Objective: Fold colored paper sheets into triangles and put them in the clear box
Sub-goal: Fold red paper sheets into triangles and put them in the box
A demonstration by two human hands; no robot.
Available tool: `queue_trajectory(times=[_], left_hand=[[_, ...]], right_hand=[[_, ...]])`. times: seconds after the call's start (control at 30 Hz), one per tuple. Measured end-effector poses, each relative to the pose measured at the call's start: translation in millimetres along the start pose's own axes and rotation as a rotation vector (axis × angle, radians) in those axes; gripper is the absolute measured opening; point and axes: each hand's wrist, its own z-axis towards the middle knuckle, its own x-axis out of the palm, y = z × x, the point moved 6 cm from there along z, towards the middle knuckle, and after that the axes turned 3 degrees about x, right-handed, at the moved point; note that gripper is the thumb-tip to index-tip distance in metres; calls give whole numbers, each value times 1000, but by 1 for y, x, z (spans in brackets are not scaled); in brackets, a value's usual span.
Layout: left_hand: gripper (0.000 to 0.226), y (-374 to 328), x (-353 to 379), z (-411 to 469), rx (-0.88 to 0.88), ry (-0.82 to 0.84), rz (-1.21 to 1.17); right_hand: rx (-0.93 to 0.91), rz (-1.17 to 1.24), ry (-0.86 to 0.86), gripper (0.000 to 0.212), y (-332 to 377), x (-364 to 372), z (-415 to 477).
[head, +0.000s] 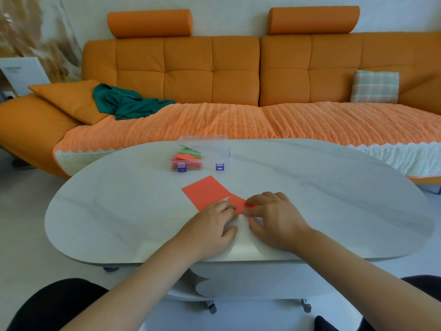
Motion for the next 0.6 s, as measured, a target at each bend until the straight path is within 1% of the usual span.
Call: queue_trajectory(times=[0.07,0.23,0.33,0.4,0.47,0.6], left_hand=[[40,-1,1,0,17,7,37],[43,-3,1,0,-5,49,28],[44,-3,1,2,-15,61,28],[44,-3,1,3,-19,63,19],[44,-2,1,3,-20,63,2],[44,-1,3,3,-14,67,-33]], right_hand=[[9,-36,15,44,-2,0,-1],[56,-81,56,39,-12,-8,-6],[119,-104,81,45,-22,-16,-10],[165,-116,93,39,-28,-20,-14],[199,-136,82,35,-31,-25,-16],[240,-175,59,35,-32,-29,-16]])
